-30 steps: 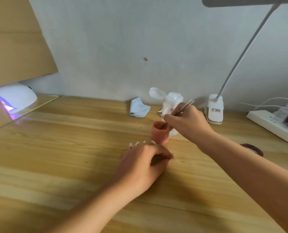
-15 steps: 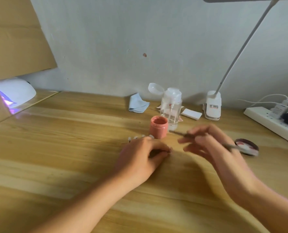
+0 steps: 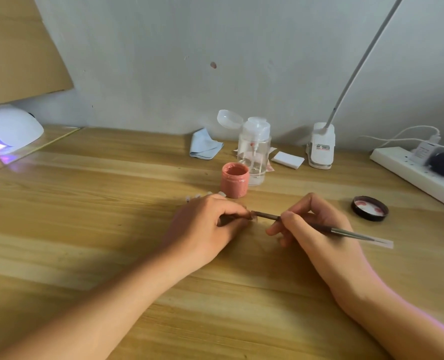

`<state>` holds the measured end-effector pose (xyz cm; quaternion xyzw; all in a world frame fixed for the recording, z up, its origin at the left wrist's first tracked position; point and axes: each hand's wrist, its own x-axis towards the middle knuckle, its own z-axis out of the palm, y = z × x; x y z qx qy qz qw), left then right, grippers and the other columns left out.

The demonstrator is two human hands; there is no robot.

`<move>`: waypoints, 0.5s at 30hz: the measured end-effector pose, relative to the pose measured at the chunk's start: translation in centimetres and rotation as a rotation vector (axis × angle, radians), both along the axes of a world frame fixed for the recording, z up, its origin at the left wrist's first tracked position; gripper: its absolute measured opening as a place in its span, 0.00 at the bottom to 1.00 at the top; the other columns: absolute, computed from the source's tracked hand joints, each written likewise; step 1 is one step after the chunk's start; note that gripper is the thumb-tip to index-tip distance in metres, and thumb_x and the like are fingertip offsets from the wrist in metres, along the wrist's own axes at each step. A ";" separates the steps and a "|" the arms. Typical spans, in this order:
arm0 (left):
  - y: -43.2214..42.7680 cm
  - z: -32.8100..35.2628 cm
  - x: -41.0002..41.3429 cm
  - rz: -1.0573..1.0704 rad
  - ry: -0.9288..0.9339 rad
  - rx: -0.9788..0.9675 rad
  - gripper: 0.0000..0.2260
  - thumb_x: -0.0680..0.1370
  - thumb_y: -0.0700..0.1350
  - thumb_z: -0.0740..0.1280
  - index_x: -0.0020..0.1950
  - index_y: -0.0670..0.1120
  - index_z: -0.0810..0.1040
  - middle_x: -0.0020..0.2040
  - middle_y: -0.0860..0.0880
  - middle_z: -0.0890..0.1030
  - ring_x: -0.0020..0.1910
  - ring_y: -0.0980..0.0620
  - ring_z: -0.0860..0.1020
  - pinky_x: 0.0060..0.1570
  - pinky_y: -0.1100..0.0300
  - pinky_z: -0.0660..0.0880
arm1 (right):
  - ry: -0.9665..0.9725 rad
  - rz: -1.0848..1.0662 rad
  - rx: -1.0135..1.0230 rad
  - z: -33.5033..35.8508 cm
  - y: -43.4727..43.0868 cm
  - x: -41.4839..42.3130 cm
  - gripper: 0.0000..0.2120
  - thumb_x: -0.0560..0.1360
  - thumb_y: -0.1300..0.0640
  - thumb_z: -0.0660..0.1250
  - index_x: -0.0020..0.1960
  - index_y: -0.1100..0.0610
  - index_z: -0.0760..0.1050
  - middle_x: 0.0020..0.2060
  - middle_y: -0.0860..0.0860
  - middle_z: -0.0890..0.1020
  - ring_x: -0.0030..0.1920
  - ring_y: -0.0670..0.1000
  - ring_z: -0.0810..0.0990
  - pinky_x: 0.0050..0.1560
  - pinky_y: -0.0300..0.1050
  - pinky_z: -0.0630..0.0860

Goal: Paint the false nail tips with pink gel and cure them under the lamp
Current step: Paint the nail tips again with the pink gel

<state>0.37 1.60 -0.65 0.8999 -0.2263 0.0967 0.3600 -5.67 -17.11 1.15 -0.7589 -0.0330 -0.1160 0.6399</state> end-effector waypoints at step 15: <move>0.0 0.0 0.0 -0.015 0.004 -0.026 0.07 0.75 0.54 0.72 0.51 0.65 0.83 0.39 0.66 0.77 0.33 0.66 0.73 0.51 0.55 0.75 | -0.042 0.011 0.031 0.1 -0.2 -0.3 0.03 0.75 0.64 0.65 0.44 0.62 0.72 0.35 0.55 0.85 0.34 0.46 0.79 0.39 0.35 0.77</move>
